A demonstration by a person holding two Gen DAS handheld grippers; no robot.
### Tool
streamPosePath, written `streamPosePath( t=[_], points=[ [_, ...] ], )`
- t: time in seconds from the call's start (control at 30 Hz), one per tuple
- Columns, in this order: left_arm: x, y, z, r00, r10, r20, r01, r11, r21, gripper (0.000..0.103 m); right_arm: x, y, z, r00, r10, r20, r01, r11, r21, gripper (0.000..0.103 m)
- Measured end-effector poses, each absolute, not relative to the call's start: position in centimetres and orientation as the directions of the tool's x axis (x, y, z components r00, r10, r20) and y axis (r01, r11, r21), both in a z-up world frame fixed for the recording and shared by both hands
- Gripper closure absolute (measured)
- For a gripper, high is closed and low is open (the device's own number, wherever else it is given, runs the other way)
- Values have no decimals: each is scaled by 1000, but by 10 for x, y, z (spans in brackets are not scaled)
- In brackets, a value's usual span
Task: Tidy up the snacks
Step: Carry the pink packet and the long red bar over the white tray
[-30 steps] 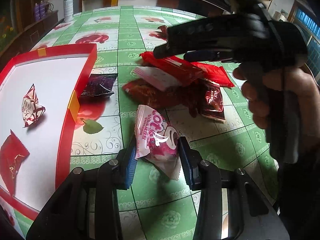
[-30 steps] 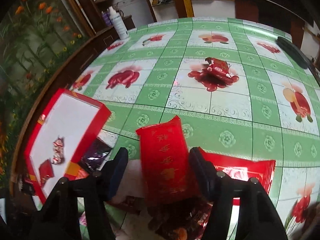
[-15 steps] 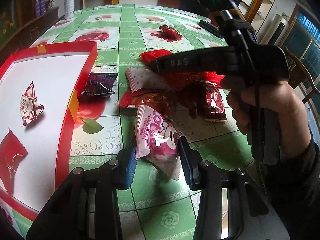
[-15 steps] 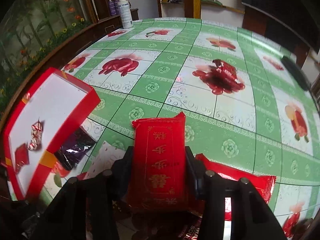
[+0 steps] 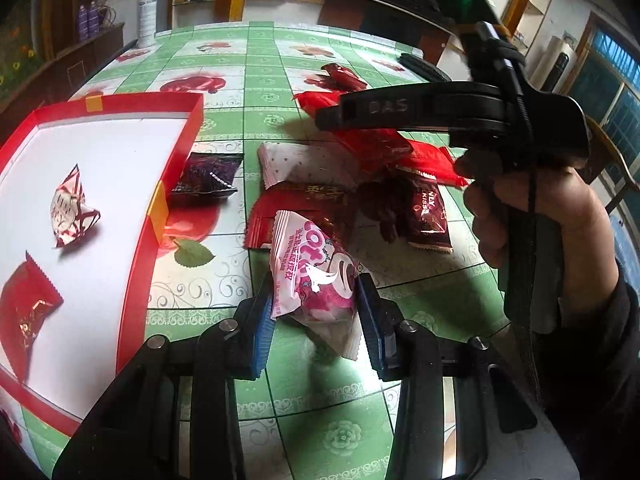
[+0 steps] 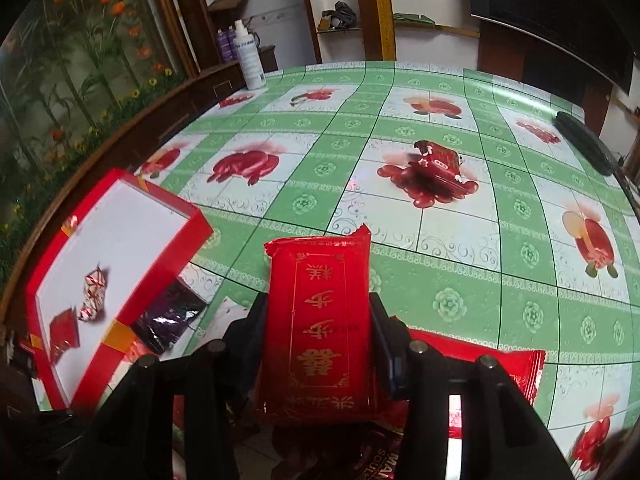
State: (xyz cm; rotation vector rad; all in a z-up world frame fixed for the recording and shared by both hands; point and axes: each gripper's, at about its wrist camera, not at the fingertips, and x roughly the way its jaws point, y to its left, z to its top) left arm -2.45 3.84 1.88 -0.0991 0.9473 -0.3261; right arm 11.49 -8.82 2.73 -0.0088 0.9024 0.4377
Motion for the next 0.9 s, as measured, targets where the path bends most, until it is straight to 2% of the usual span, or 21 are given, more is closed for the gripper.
streamPosePath(
  t=[0.9],
  points=[
    [-34, 74, 50, 617, -306, -725, 163, 951, -263, 65, 104, -82, 33, 515, 458, -725, -421, 872, 251, 54]
  ],
)
